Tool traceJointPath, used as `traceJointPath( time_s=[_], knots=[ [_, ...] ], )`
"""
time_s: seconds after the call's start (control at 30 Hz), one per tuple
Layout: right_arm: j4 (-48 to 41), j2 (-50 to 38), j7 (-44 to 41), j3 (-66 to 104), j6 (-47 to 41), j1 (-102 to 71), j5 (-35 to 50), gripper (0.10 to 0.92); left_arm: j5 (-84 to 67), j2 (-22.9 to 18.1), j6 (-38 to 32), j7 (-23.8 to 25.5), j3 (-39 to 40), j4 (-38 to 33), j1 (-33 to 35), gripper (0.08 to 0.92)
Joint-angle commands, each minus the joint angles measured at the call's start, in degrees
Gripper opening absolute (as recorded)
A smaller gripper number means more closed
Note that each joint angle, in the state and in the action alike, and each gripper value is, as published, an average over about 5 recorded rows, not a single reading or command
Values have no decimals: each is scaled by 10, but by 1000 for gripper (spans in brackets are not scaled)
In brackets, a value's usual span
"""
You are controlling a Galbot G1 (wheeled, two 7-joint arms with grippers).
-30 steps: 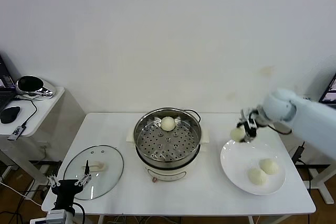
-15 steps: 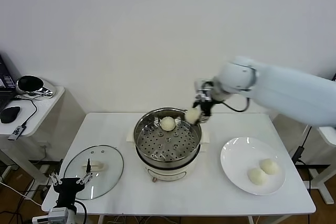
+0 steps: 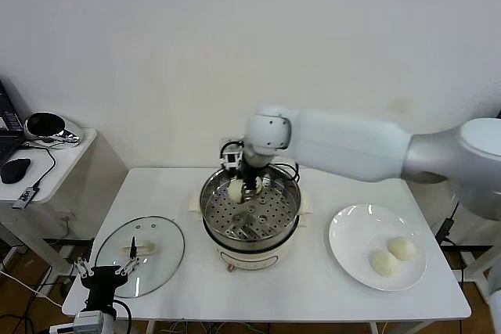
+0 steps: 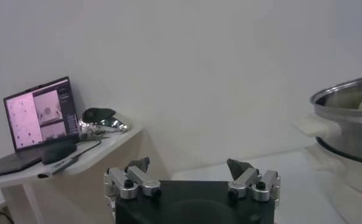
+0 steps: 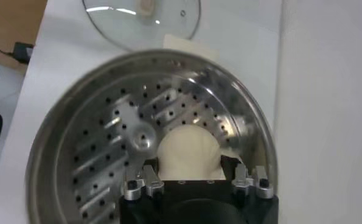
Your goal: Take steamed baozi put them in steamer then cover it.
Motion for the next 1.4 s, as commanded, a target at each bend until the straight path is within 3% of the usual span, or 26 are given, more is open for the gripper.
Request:
traceJointPath(
  time_s=[0.03,0.47,0.67,0.8,1.07,1.4],
  knots=[
    [-54,61,9,-9,-13,-31,5,630,1,-1,0,0,0,0,0,823],
    [-89,70,5,3,-13,-60,-30,638,2,1,-3,-1,-2,3,-1,823],
    [-54,25,-39,11,-12,-19,-57,766,2,1,-3,-2,-4,4,0,823],
    [14,-41,-82,6,-6,51,-54,818,1,2,-4,-2,-6,6,0,823],
    [205,-264,-171,-28,57,144,-102,823,2,5,-3,-2,0,9,-4,823],
    [251,-492,-230,-13,193,81,-263,823,9,9,-2,-1,9,9,-5,823]
  ],
)
